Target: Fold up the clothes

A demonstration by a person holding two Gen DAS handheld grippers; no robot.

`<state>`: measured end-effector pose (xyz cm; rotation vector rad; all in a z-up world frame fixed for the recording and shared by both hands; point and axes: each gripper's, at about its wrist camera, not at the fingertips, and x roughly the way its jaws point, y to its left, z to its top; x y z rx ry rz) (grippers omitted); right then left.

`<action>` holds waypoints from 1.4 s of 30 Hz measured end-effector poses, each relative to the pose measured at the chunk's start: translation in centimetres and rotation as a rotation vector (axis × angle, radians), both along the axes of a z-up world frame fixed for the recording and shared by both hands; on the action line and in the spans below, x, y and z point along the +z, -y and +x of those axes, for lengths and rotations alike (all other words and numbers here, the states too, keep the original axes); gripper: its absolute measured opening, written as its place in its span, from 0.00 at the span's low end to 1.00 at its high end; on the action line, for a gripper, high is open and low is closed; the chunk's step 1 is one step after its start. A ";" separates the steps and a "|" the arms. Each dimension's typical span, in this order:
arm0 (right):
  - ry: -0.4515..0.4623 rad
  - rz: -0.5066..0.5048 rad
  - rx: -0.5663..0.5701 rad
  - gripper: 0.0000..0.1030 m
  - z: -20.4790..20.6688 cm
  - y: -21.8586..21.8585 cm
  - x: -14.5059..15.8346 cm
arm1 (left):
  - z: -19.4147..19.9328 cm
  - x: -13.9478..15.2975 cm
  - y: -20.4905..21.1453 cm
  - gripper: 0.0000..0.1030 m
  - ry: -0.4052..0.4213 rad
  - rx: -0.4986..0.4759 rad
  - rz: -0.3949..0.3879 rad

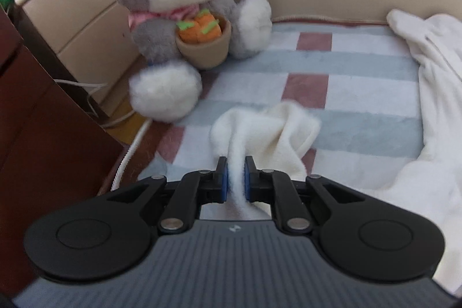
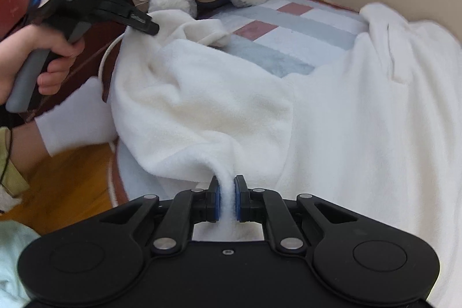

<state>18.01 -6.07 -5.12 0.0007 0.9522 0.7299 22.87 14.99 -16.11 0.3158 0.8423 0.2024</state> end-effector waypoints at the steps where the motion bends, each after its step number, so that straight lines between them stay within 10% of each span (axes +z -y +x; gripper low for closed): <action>1: -0.009 0.014 -0.010 0.10 0.0 0.1 0.1 | 0.1 0.2 -0.1 0.10 -0.002 0.011 0.034; 10: -0.035 0.059 -0.002 0.10 -0.1 -0.1 2.1 | 0.3 5.8 -1.9 0.10 0.093 0.099 0.095; 21: -0.109 0.070 0.041 0.12 -0.3 -3.4 0.2 | 1.4 4.2 -4.7 0.12 0.158 0.141 0.167; 26: -0.195 0.121 0.092 0.26 0.8 -4.5 -1.4 | 2.5 2.9 -8.2 0.13 0.082 0.108 -0.032; 28: -0.238 0.168 0.133 0.51 1.0 -4.6 -1.2 | 3.1 1.8 -9.1 0.14 0.019 0.101 -0.081; 32: -0.230 0.282 0.122 0.50 0.5 -1.3 1.6 | 4.3 -0.4 -10.6 0.17 -0.046 0.082 -0.116; 42: -0.012 -0.029 -0.057 0.50 0.7 6.9 4.6 | 7.0 -2.1 -10.4 0.35 -0.022 -0.134 -0.262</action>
